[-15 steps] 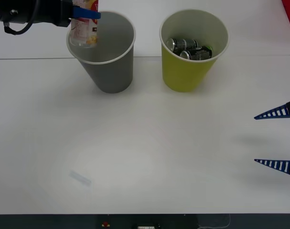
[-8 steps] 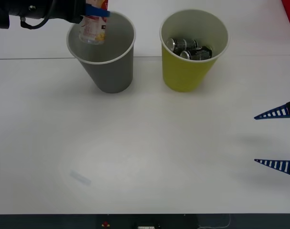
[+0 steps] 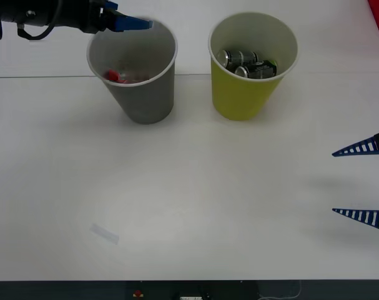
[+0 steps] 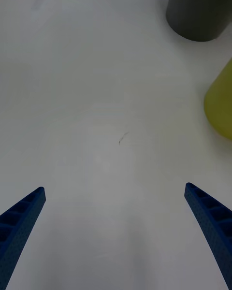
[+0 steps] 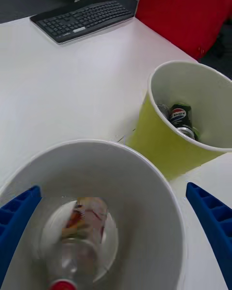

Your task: Put the can into the green bin and the plastic bottle into the gray bin

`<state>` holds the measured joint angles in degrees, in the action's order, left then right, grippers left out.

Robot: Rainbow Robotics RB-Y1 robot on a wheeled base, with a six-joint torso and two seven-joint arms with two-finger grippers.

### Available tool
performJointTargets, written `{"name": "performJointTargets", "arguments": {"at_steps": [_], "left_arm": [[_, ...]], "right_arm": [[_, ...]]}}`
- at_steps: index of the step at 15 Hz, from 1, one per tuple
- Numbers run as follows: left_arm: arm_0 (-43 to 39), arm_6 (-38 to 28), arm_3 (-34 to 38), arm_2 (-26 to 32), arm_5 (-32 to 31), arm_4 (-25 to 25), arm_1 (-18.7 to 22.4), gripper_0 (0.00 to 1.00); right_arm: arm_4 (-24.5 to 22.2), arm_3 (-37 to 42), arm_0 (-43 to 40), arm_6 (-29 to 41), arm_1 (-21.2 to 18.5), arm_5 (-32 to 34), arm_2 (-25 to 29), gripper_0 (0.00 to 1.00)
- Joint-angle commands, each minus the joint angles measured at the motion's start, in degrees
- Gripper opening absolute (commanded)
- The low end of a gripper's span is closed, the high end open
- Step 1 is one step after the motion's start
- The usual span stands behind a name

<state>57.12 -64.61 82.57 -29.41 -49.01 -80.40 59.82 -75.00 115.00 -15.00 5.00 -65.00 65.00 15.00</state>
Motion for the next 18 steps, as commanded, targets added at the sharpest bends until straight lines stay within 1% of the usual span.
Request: {"name": "performJointTargets", "arguments": {"at_steps": [1,2,4,7,10,12,13,16,18], "left_arm": [[-9.74,1.77,7.95,7.87,0.32,1.03,2.59,1.00],[-13.70,2.29,11.21,11.21,0.32,0.94,2.94,1.00],[-22.14,6.43,17.01,18.16,0.32,1.21,3.47,1.00],[-35.85,13.02,25.01,28.09,0.32,4.11,4.43,1.00],[-47.80,20.40,30.19,35.82,0.32,7.10,4.43,1.00],[-52.81,24.71,31.51,38.46,0.32,8.94,4.52,1.00],[-55.62,28.05,31.86,39.60,0.32,10.44,4.52,1.00],[-60.37,37.45,31.77,40.31,0.32,13.60,4.52,1.00],[-62.39,42.64,31.95,40.22,0.32,14.48,4.52,1.00]], "right_arm": [[0.00,0.00,0.00,0.00,0.00,0.00,0.00,1.00],[0.00,0.00,0.00,0.00,0.00,0.00,0.00,1.00],[0.00,0.00,0.00,0.00,0.00,0.00,0.00,1.00],[0.00,0.00,0.00,0.00,0.00,0.00,0.00,1.00],[0.00,0.00,0.00,0.00,0.00,0.00,0.00,1.00],[0.00,0.00,0.00,0.00,0.00,0.00,0.00,1.00],[0.00,0.00,0.00,0.00,0.00,0.00,0.00,1.00],[0.00,0.00,0.00,0.00,0.00,0.00,0.00,1.00],[0.00,0.00,0.00,0.00,0.00,0.00,0.00,1.00]]}}
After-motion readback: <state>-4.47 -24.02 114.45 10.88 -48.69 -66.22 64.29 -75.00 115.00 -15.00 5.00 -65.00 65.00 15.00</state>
